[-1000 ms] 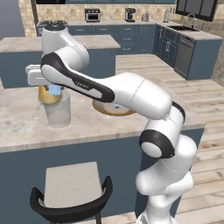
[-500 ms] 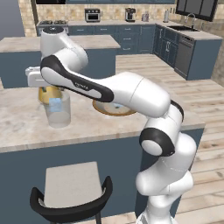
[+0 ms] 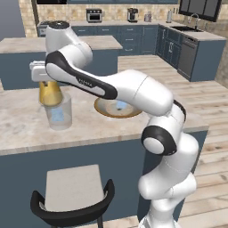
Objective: There are two ice cubes in the ice bowl. Place both ice cubes in the glass cup.
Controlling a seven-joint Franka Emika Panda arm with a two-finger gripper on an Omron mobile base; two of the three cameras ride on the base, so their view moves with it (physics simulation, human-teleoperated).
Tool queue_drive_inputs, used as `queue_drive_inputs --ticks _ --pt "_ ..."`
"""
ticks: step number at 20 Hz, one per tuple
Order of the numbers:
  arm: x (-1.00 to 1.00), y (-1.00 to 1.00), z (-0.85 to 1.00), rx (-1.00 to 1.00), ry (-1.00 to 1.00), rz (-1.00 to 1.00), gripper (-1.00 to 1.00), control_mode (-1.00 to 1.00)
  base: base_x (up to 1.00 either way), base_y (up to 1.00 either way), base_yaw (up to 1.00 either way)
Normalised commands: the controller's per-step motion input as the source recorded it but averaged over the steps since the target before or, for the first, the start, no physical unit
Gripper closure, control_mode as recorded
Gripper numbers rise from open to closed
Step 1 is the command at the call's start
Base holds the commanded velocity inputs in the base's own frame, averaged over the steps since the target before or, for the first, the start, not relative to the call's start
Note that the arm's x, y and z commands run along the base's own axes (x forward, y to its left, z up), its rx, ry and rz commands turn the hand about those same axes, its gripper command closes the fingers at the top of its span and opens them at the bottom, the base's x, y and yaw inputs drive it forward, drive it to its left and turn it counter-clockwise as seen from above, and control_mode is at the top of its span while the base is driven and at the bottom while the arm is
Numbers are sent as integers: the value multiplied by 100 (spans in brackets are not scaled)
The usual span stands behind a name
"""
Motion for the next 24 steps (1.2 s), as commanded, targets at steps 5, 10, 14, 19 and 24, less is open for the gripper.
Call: queue_drive_inputs --ticks 5,10,14,19,24 --pt "-75 -94 42 0 -13 -5 -100 -100 0 0 0" --pt "-70 -100 10 0 -11 -6 -100 -100 0 0 0" --pt "-35 -100 0 0 -5 -8 -100 -100 0 0 0" --pt "-13 -100 -16 0 -2 -7 -100 -100 0 0 0" --pt "28 -87 -10 3 0 -1 -100 -100 0 0 0"
